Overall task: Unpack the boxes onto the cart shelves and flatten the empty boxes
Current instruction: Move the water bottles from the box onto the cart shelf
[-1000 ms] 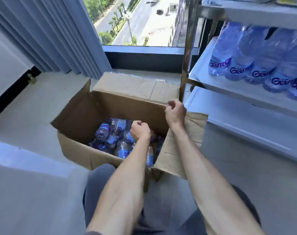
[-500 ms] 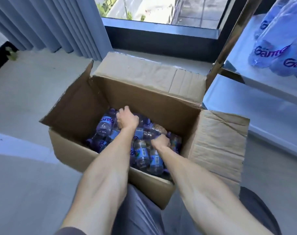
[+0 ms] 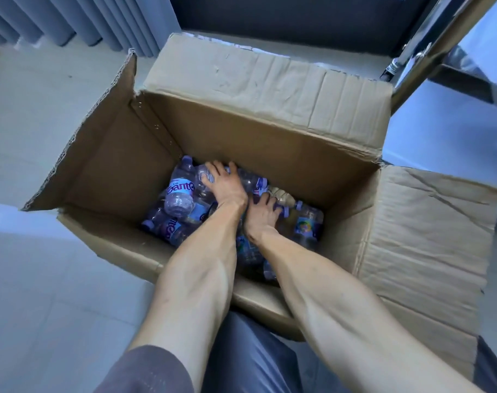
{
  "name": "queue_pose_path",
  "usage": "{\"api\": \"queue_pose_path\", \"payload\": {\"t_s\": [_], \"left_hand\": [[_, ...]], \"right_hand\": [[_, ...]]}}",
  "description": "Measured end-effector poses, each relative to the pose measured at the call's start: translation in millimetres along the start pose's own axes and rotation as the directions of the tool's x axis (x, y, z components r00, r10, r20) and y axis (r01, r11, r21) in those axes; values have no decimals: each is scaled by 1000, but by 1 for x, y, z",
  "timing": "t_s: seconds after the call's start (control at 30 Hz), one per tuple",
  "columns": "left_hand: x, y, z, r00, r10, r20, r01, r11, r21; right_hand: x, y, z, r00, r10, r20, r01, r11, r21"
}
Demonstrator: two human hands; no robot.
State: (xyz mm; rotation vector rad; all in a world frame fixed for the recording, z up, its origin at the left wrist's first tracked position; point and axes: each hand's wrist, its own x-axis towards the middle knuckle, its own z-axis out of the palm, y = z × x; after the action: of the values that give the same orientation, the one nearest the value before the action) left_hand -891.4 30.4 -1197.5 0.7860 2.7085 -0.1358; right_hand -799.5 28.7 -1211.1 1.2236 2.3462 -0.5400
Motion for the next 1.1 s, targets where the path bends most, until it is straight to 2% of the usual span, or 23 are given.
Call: {"api": "queue_pose_path", "payload": {"t_s": [0.13,0.27,0.33,0.43,0.53,0.63,0.7,0.8,0.9,1.0,1.03,1.1], "left_hand": [[5,-2,6,1000,15,10,-15,1000,-2],[10,-7,14,999,36,-34,-36,999,-4],[12,-10,17,998,40,-44,-40,999,10],[11,-14,12,999,44,18,-44,999,3],[7,-9,-13,983,59,173,-56,998,-24],[-23,11,-45,948,86,306,-11,971,-240],[-53,27,-59,935,124,333,35,900,-434],[-93,37,-65,933,147,327,87,792,-605],[-111,38,-76,944,62,325,211,645,-735],[-120,36,-100,953,-17,304,262,553,-791],[-124,36,-111,952,-52,303,288,494,-820],[-133,40,-136,932,-96,350,362,307,-880]], "right_hand": [[10,4,12,999,-17,49,19,999,-44],[15,11,8,997,-70,12,71,970,-233],[13,9,1,996,-48,77,65,967,-245],[-2,6,-1,977,52,209,-30,994,-108],[-33,19,0,924,186,335,-247,958,148],[-62,44,-14,929,237,283,-304,926,222],[-75,55,-37,954,217,208,-262,938,225],[-91,58,-83,973,192,128,-218,948,234],[-109,57,-130,981,179,70,-192,926,324],[-129,70,-168,982,188,-24,-158,880,448],[-137,77,-180,982,179,-57,-129,864,487],[-153,92,-203,978,150,-142,-52,843,535]]}}
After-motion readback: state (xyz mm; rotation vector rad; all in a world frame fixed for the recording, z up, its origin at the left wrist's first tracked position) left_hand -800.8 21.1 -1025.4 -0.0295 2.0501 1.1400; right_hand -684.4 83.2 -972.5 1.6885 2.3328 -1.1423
